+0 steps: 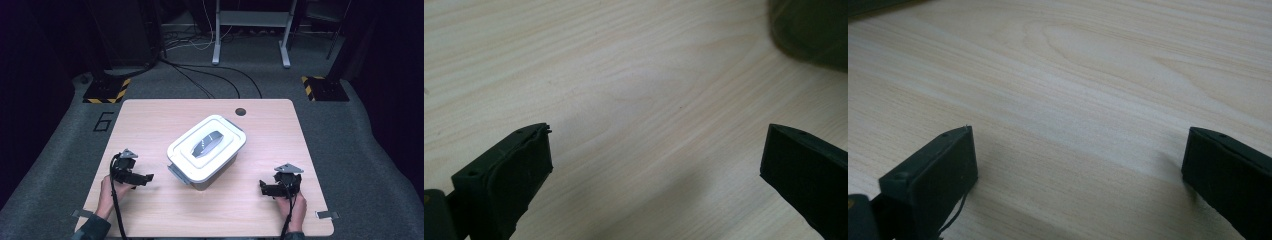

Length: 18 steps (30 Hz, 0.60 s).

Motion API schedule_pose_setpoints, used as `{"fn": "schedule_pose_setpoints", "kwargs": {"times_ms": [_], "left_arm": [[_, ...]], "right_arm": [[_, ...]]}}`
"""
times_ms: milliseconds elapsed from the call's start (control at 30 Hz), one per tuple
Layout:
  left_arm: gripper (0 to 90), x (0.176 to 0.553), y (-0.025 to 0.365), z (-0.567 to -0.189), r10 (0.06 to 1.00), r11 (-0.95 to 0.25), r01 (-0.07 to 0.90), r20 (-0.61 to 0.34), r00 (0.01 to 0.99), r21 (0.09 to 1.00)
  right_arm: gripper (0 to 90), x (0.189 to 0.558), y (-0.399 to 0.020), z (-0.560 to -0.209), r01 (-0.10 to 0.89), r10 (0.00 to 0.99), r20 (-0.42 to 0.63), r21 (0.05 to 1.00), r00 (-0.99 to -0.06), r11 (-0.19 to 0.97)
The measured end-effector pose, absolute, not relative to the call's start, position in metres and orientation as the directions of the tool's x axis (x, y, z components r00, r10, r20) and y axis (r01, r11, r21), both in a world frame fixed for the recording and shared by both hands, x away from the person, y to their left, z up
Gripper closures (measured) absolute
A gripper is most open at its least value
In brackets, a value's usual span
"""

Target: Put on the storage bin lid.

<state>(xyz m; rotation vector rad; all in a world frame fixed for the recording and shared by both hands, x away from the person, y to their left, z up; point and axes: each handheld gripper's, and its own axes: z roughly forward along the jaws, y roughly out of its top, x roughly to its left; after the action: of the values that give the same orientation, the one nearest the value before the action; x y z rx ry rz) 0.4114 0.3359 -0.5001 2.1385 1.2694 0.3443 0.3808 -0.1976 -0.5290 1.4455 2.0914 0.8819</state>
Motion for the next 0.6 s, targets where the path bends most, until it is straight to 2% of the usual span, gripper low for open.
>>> {"fn": "schedule_pose_setpoints", "kwargs": {"times_ms": [367, 600], "left_arm": [[0.2, 0.406, 0.341, -0.522, 0.848, -0.382, 0.655, -0.035, 0.529, 0.652], [0.0, 0.398, 0.342, -0.531, 0.849, -0.369, 0.590, 0.002, 0.529, 0.718]], "right_arm": [[0.4, 0.381, -0.198, -0.529, 0.651, 0.936, -0.004, 0.718, -0.352, 0.248], [0.4, 0.381, -0.198, -0.529, 0.651, 0.936, -0.004, 0.718, -0.351, 0.247]]}}
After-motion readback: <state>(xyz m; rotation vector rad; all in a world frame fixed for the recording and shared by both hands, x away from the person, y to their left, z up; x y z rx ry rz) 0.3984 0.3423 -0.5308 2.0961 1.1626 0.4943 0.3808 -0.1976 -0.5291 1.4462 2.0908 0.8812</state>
